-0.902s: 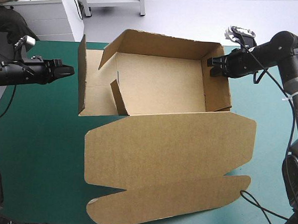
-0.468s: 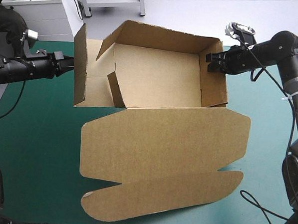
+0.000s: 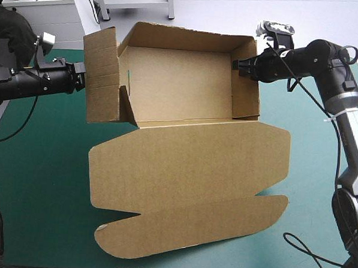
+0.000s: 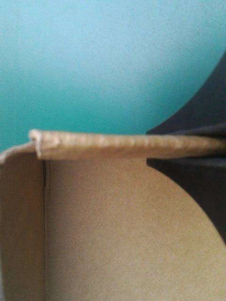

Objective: Fold the box

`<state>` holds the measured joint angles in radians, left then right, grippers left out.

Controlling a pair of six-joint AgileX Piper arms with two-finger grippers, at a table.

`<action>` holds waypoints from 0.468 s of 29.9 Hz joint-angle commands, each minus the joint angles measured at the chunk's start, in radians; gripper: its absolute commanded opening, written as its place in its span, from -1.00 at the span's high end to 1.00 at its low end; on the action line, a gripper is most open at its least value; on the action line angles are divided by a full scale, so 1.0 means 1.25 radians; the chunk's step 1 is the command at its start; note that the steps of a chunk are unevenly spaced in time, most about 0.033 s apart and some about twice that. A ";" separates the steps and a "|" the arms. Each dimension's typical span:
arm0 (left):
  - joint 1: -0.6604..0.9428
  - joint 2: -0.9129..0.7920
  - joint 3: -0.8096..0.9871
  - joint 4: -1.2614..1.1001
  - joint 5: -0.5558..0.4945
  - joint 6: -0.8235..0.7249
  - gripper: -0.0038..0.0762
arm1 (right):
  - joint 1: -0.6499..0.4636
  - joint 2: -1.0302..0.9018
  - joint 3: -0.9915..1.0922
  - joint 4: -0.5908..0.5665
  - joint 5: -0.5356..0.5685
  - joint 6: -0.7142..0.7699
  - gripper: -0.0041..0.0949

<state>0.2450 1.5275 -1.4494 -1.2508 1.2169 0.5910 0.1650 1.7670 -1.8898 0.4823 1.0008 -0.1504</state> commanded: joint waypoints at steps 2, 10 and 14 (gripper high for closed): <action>-0.004 -0.050 -0.020 -0.053 0.058 0.001 0.92 | 0.017 -0.044 -0.024 0.018 -0.092 0.017 0.95; -0.004 -0.064 -0.020 -0.053 0.058 -0.002 0.92 | 0.025 -0.044 -0.024 0.011 -0.124 0.045 0.95; -0.004 -0.075 -0.020 -0.053 0.058 -0.002 0.92 | 0.025 -0.044 -0.024 0.011 -0.141 0.051 0.95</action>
<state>0.2450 1.4854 -1.4494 -1.2445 1.2213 0.5910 0.1946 1.7670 -1.8898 0.4509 0.9090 -0.1090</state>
